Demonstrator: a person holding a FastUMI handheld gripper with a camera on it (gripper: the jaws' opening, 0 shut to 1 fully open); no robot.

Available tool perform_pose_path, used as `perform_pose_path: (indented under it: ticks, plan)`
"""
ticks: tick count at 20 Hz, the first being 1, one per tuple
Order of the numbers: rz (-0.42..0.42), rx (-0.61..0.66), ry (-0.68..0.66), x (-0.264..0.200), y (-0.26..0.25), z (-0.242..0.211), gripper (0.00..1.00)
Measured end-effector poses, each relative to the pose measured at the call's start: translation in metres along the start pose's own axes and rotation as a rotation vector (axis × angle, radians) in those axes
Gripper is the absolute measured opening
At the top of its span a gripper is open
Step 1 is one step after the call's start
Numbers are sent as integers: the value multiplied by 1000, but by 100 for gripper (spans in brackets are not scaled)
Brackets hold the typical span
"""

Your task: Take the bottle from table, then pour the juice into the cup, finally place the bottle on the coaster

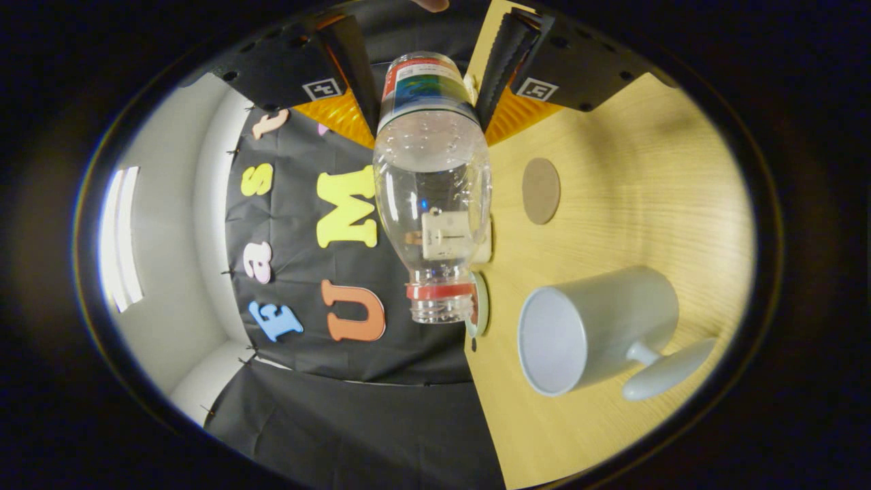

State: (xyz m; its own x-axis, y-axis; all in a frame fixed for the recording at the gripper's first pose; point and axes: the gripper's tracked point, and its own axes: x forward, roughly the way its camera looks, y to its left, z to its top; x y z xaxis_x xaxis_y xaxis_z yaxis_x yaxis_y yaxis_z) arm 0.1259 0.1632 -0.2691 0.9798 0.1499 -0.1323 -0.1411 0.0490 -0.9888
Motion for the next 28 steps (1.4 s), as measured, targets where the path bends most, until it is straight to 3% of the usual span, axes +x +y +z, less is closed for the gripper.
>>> perform_pose_path:
  ticks: [10,28]
  plan:
    - [-30,-119,-24,0,-10,9,78]
    - [-35,-190,-34,2,-18,12,78]
